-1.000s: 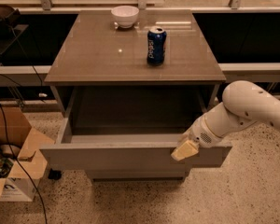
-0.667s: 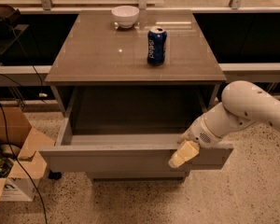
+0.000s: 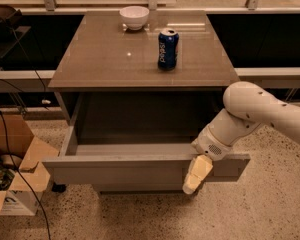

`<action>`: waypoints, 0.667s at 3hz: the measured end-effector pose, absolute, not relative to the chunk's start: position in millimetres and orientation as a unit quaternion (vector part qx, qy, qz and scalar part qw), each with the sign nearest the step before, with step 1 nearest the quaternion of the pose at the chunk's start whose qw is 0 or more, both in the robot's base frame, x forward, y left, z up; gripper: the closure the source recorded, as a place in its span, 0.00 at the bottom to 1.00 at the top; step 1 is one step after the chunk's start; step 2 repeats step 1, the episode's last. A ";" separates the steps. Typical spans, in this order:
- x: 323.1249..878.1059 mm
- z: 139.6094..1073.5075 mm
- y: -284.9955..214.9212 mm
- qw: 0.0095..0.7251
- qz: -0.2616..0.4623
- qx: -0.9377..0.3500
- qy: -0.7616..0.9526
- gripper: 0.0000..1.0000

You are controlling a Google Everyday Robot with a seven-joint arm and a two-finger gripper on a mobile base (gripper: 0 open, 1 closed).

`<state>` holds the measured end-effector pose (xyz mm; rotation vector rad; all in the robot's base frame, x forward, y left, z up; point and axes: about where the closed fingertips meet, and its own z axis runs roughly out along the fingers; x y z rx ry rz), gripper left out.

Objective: Open top drawer

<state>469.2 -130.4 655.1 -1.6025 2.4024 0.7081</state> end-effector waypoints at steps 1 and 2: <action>447.4 650.3 -129.0 0.051 0.248 -0.560 0.789 0.00; 447.4 650.3 -129.0 0.051 0.248 -0.560 0.789 0.00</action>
Offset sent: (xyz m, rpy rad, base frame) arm 0.0000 0.0000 0.0000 0.0000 0.0000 0.0000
